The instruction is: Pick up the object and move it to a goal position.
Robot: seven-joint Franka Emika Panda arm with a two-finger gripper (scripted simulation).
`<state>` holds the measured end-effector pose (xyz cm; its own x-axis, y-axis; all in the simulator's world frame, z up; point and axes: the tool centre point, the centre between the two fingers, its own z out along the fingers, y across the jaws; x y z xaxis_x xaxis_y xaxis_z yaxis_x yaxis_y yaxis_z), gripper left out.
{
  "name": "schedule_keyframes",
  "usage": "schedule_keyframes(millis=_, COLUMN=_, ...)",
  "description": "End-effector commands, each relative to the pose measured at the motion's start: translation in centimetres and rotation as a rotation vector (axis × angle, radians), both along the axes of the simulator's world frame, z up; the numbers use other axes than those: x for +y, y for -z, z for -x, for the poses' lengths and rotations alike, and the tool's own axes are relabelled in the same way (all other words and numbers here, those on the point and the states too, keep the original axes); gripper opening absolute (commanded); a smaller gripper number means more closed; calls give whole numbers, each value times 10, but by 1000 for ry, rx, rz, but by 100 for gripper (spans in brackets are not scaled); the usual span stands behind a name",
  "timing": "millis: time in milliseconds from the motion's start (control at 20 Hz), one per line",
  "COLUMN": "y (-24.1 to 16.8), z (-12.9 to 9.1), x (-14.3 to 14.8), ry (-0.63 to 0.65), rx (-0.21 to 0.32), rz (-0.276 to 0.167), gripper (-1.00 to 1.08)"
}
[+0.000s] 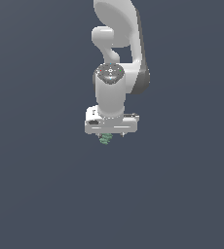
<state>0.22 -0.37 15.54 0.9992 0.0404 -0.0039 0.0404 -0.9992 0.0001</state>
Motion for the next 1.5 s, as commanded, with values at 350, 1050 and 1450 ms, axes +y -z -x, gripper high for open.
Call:
schedule_keyframes(millis=350, y=-3, z=3, x=-21, ry=54, rx=8, rz=-12, gripper=100)
schedule_keyframes(millis=1050, y=0, z=6, x=-27, ry=5, rx=10, rz=-13, gripper=100)
schedule_keyframes(millis=1450, y=7, z=12, x=-29, ry=-136, rx=9, rz=-11, gripper=100)
